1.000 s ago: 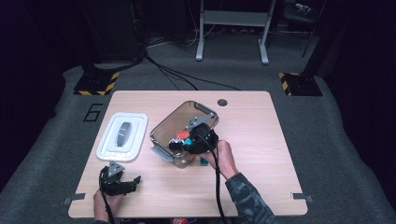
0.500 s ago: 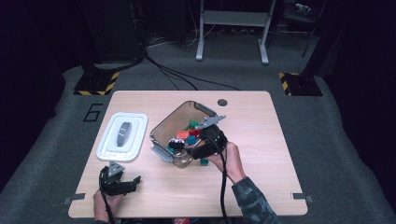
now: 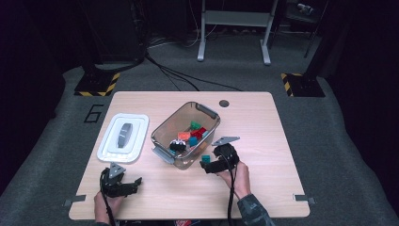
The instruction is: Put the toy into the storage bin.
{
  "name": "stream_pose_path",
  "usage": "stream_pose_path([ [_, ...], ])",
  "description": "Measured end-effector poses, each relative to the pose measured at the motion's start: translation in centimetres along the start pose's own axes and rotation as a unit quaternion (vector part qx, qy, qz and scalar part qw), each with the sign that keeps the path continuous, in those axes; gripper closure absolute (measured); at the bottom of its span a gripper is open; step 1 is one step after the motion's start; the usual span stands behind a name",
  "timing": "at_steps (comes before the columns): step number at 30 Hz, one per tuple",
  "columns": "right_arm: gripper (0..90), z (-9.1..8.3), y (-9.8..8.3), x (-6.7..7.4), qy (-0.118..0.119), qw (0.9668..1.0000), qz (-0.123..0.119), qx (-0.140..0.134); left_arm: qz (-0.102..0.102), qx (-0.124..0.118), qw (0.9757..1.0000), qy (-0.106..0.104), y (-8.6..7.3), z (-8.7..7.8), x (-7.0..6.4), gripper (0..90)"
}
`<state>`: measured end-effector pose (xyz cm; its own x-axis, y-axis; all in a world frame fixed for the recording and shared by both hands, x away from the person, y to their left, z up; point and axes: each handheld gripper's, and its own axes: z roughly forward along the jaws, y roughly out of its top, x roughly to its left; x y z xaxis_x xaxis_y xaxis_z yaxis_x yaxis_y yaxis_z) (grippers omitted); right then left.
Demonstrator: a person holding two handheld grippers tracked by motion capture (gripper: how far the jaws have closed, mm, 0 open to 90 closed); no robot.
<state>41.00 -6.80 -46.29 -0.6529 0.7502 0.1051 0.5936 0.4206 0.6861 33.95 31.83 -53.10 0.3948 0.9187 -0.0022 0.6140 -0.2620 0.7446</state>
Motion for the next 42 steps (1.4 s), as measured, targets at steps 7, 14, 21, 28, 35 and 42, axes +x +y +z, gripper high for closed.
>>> stream_pose_path([
  [7, 14.1, 2.9, -1.3, -0.5, -0.009, 0.9983, 0.056, -0.016, 0.000, -0.001, 1.0000, 0.000, 0.0, 0.0, 0.0, 13.9],
  [14, 23.6, 4.6, -1.3, -0.6, -0.029, 0.9978, 0.057, -0.018, 0.000, -0.001, 1.0000, 0.000, 0.0, 0.0, 0.0, 13.9],
  [21, 47.7, 4.9, -1.6, -0.5, -0.039, 0.9977, 0.054, -0.010, 0.000, -0.001, 1.0000, 0.000, 0.0, 0.0, 0.0, 13.9],
  [28, 55.6, 4.2, -2.0, -1.1, -0.043, 0.9982, 0.042, 0.005, 0.000, -0.001, 1.0000, 0.000, 0.0, 0.0, 0.0, 13.9],
  [35, 57.6, 2.9, -2.0, -1.9, -0.037, 0.9986, 0.038, 0.000, 0.000, -0.001, 1.0000, 0.000, 0.0, 0.0, 0.0, 14.0],
  [42, 58.4, 1.7, -1.6, -2.2, -0.034, 0.9983, 0.046, -0.009, 0.000, 0.000, 1.0000, 0.001, 0.0, 0.0, 0.0, 13.9],
])
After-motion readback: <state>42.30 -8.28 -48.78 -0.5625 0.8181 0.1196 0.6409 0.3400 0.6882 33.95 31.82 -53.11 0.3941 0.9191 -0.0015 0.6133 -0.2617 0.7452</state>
